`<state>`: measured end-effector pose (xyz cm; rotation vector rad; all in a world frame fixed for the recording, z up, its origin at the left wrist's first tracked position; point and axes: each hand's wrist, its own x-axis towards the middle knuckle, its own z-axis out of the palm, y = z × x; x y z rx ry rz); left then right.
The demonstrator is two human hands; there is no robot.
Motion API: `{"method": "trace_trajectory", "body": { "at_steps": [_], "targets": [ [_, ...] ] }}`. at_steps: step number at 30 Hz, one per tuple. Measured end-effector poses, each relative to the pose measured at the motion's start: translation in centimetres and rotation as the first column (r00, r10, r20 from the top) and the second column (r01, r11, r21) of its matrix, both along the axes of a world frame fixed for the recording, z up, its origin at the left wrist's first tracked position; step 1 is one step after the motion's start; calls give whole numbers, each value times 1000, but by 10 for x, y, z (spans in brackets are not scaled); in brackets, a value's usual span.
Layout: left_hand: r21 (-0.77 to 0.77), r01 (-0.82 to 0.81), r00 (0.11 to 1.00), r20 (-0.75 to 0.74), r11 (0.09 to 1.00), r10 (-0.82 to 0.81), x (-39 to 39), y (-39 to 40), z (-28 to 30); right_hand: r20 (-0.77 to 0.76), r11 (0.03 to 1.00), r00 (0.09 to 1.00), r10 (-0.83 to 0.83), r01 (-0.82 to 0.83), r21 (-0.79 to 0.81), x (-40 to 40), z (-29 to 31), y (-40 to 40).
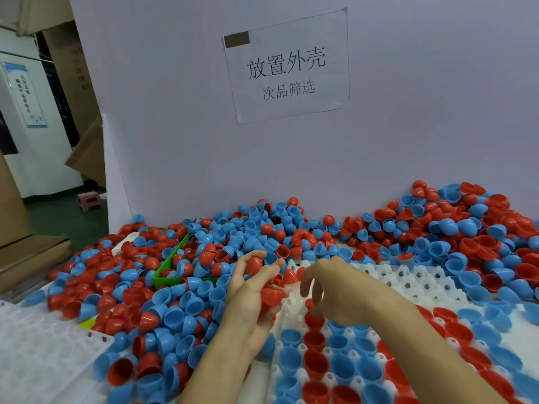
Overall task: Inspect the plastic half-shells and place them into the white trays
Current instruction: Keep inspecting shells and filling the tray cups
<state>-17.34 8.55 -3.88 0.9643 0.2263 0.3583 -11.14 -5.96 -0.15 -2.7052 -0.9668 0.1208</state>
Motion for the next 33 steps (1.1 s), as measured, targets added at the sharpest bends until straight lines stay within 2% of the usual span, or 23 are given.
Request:
{"method": "trace_trajectory", "body": {
  "at_steps": [5,8,11,14,17,25,30,33],
  "targets": [
    [13,31,999,-24,999,-31,2,-5,1,87,972,996,-5,-15,232,4,40,-27],
    [49,86,996,-39,995,-84,2,-12,-1,-15,944,998,61,-53,326,-3,57,-42],
    [100,97,995,-12,990,-96,1,-18,-1,-183,945,960,210,-151,290,-20,61,-34],
    [136,49,998,17,989,-52,1,-19,0,-125,954,963,240,-211,212,-30,54,-13],
    [139,-2,1000,-10,990,3,2,-16,-2,-54,962,979,198,-183,202,-28,44,-1],
    [150,-34,997,-61,988,43,6,-15,-5,-136,950,954,266,-235,206,-22,36,1],
    [70,-6,994,-106,997,14,5,-17,-3,-91,954,970,224,-199,222,-21,30,6],
    [-6,23,997,-77,1000,-24,3,-18,-1,-86,951,979,187,-158,264,-21,30,9]
  ]
}}
